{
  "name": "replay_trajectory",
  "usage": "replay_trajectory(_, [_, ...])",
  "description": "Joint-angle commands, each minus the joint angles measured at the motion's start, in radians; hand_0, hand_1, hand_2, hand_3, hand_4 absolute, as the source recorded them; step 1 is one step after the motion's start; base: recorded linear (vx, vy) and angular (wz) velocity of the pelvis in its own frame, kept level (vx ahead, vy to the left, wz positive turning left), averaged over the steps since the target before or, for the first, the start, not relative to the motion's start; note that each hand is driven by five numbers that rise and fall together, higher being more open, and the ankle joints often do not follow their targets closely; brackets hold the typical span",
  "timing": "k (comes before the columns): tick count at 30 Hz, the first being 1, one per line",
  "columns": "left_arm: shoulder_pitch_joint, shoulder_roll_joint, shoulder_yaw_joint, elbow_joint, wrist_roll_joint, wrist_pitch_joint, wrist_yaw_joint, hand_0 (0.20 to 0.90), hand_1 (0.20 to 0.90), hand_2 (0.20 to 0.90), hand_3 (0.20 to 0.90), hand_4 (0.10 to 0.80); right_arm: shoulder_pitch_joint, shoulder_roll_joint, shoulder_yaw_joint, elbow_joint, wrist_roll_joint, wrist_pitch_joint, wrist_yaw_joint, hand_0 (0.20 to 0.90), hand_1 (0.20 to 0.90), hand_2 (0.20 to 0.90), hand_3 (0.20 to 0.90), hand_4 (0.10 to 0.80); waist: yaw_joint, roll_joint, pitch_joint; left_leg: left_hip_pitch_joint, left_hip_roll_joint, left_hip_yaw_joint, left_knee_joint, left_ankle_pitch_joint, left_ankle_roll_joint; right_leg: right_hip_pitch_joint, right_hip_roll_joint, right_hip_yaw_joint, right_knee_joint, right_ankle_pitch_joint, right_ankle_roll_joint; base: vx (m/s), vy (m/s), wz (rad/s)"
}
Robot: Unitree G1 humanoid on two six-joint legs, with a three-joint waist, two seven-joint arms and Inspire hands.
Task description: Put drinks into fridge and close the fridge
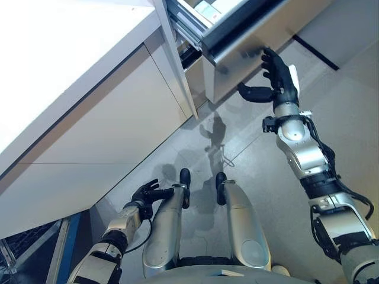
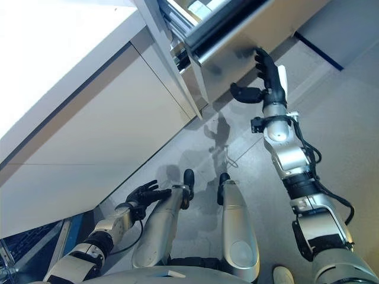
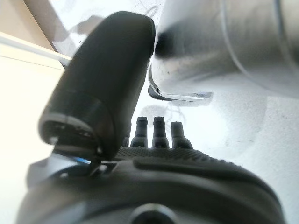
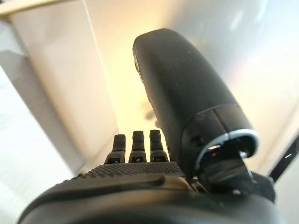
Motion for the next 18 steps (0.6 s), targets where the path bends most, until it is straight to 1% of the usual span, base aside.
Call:
replay_trajectory(1, [0.032,0.035,-0.051,-0.036,-0.017,0.001,0.005,0.900,0.900,0.900,0.900,0.800,-0.301,0.081,0.104,-0.136,0.000,-0.161,0.118,0.900,0.900,0.900,0.900,0.800,0.070,-0.030,-0.060,0.079,-0.052,0.069,0.009,-0.085,0.117,0.118,0.010,0.000,-0.139,0.079,0.018,0.053,-0.024,0.08])
replay_trajectory(6, [0.019,0.031,-0.074,-0.013,-0.022,0.014,-0.007,0.900,0.900,0.900,0.900,0.800,-0.395,0.122,0.154,-0.036,0.027,-0.145,0.076,0.900,0.900,0.900,0.900,0.800,0.103,-0.026,-0.083,0.138,-0.047,0.056,-0.054,-0.059,0.105,0.187,-0.004,-0.021,-0.206,0.095,0.020,0.053,-0.023,0.13])
replay_trajectory(11, [0.012,0.036,-0.091,0.002,-0.004,0.014,-0.025,0.900,0.900,0.900,0.900,0.800,-0.441,0.135,0.165,0.029,0.039,-0.154,-0.001,0.900,0.900,0.900,0.900,0.800,0.125,-0.027,-0.098,0.174,-0.046,0.044,-0.078,-0.056,0.101,0.238,-0.010,-0.040,-0.244,0.100,0.017,0.025,-0.016,0.16])
replay_trajectory(15, [0.024,0.038,-0.096,0.010,0.002,0.003,-0.041,0.900,0.900,0.900,0.900,0.800,-0.432,0.118,0.145,0.062,0.037,-0.165,-0.090,0.900,0.900,0.900,0.900,0.800,0.127,-0.036,-0.117,0.218,-0.042,0.043,-0.106,-0.059,0.098,0.288,-0.010,-0.047,-0.284,0.104,0.017,0.037,0.015,0.08])
replay_trajectory(18, [0.046,0.036,-0.089,0.007,-0.006,-0.012,-0.045,0.900,0.900,0.900,0.900,0.800,-0.379,0.094,0.102,0.067,0.075,-0.182,-0.147,0.900,0.900,0.900,0.900,0.800,0.118,-0.052,-0.144,0.265,-0.038,0.048,-0.151,-0.054,0.095,0.331,-0.009,-0.046,-0.336,0.117,0.027,0.019,0.046,0.13])
